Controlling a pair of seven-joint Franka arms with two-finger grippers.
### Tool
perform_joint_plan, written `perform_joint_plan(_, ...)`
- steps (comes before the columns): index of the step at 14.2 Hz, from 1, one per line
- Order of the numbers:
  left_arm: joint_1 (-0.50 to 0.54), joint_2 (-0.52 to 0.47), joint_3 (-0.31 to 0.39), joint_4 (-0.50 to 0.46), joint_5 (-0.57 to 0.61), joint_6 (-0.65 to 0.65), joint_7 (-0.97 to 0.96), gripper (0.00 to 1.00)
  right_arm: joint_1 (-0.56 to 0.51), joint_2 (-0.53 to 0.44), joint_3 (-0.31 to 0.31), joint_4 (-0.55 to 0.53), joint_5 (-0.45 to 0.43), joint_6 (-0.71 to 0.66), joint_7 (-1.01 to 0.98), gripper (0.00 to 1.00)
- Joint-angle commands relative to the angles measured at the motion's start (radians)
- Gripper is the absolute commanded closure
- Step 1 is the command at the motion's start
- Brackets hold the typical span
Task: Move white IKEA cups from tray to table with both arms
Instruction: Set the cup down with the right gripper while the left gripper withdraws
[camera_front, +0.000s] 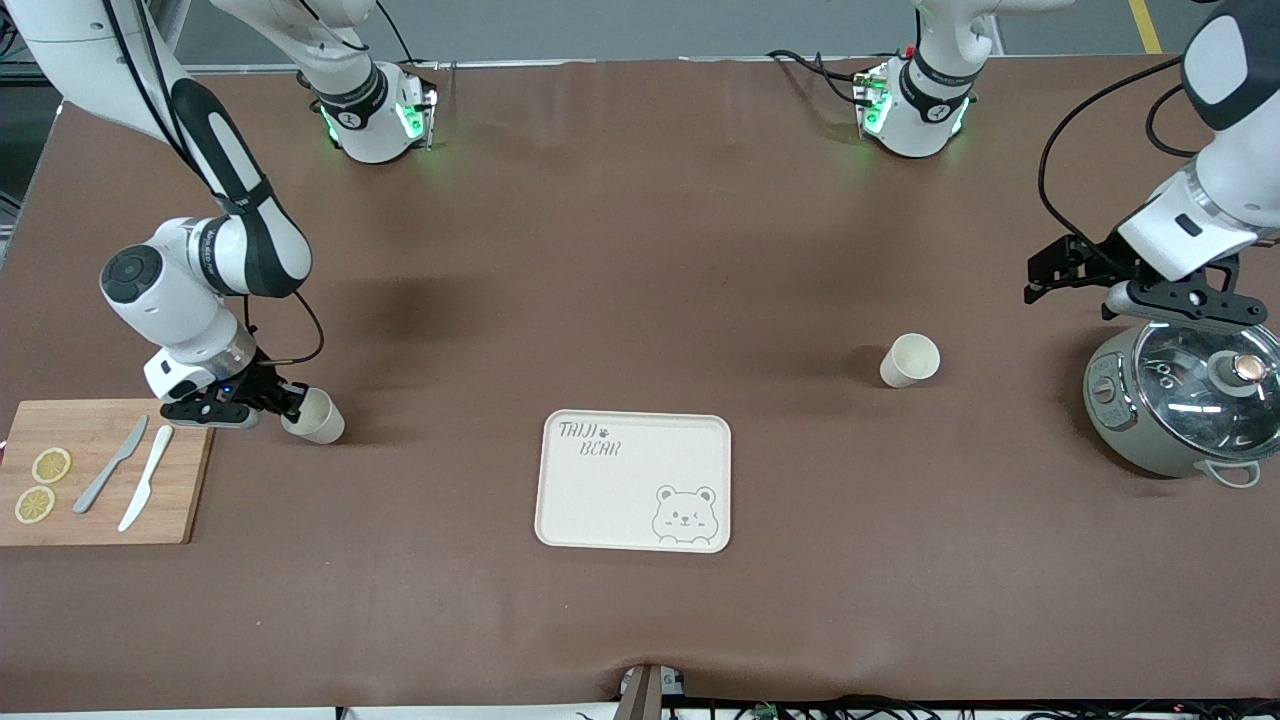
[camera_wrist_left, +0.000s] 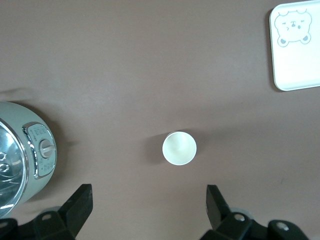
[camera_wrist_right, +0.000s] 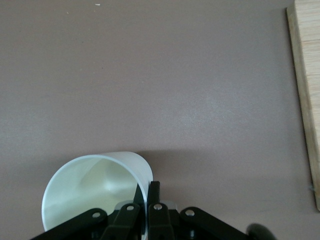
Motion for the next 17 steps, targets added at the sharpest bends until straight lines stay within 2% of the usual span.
perform_joint_plan(1,0.002,0.025,-0.002,0.085,0.026,-0.061,-0.035,0.0,-0.006,0.006,0.009,-0.007,0.03,0.024,-0.022,1.0)
perform_joint_plan(6,-0.015,0.037,-0.016,0.187,0.031,-0.131,-0.142,0.0,-0.006,0.019,0.009,-0.005,0.03,0.041,-0.02,1.0)
perform_joint_plan(7,-0.015,0.037,-0.017,0.198,0.031,-0.14,-0.144,0.0,-0.006,0.02,0.009,-0.005,0.03,0.041,-0.02,0.79)
perform_joint_plan(8,-0.013,0.036,-0.017,0.208,0.029,-0.148,-0.144,0.0,-0.006,0.02,0.009,-0.004,0.03,0.041,-0.02,0.31)
perform_joint_plan(9,-0.012,0.037,-0.017,0.227,0.029,-0.166,-0.146,0.0,-0.006,0.02,0.009,-0.004,0.03,0.041,-0.022,0.08)
perform_joint_plan(10,-0.01,0.037,-0.017,0.242,0.031,-0.177,-0.15,0.0,-0.006,0.02,0.009,-0.005,0.028,0.052,-0.022,0.0)
perform_joint_plan(15,-0.016,0.036,-0.016,0.261,0.037,-0.183,-0.182,0.0,-0.009,0.011,0.009,-0.007,0.028,0.043,-0.026,0.0)
perform_joint_plan(17,-0.016,0.036,-0.016,0.296,0.055,-0.193,-0.179,0.0,-0.011,-0.027,0.011,-0.01,0.028,-0.004,-0.04,0.0)
